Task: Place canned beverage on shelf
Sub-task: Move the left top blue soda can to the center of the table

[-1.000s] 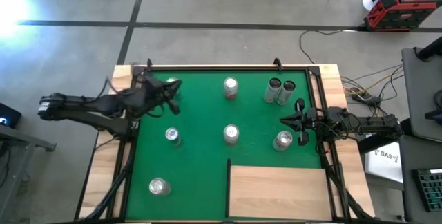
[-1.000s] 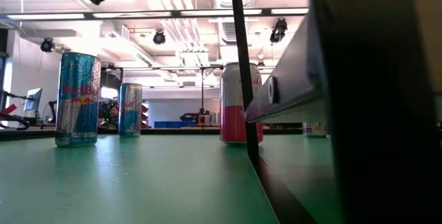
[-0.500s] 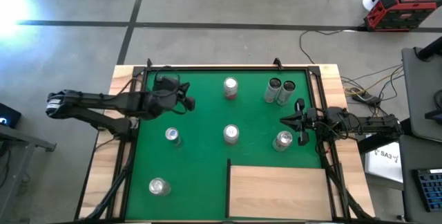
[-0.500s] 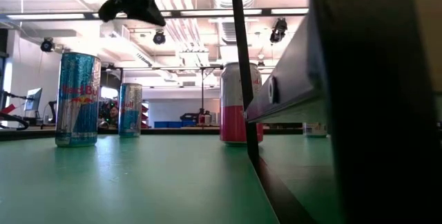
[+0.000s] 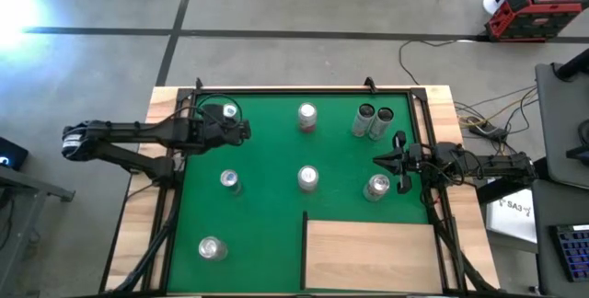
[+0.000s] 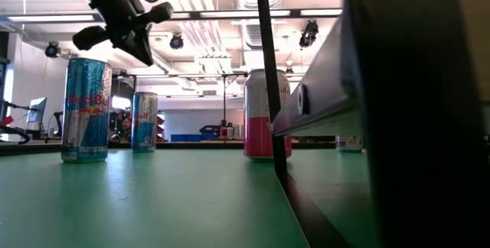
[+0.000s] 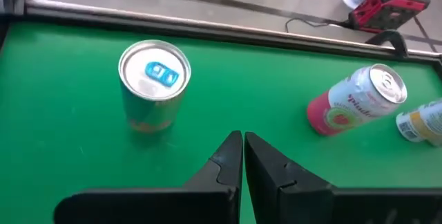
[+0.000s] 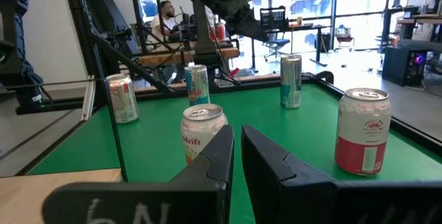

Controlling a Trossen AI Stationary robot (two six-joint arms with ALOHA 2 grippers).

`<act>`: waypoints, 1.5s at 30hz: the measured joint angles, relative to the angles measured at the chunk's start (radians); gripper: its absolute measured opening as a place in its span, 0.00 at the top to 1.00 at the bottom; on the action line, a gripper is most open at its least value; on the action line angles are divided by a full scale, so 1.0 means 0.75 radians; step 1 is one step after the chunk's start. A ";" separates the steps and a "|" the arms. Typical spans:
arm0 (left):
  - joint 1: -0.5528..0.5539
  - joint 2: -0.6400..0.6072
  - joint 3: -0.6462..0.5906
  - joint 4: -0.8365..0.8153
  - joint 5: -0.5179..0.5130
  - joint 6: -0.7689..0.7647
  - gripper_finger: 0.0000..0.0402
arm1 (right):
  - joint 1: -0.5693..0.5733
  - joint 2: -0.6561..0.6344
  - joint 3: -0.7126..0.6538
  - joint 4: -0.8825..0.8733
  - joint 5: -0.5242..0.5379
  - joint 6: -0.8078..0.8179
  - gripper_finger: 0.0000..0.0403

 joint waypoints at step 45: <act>0.050 0.575 0.583 -0.562 0.405 0.154 0.96 | 0.000 0.000 0.000 0.000 0.000 -0.001 0.94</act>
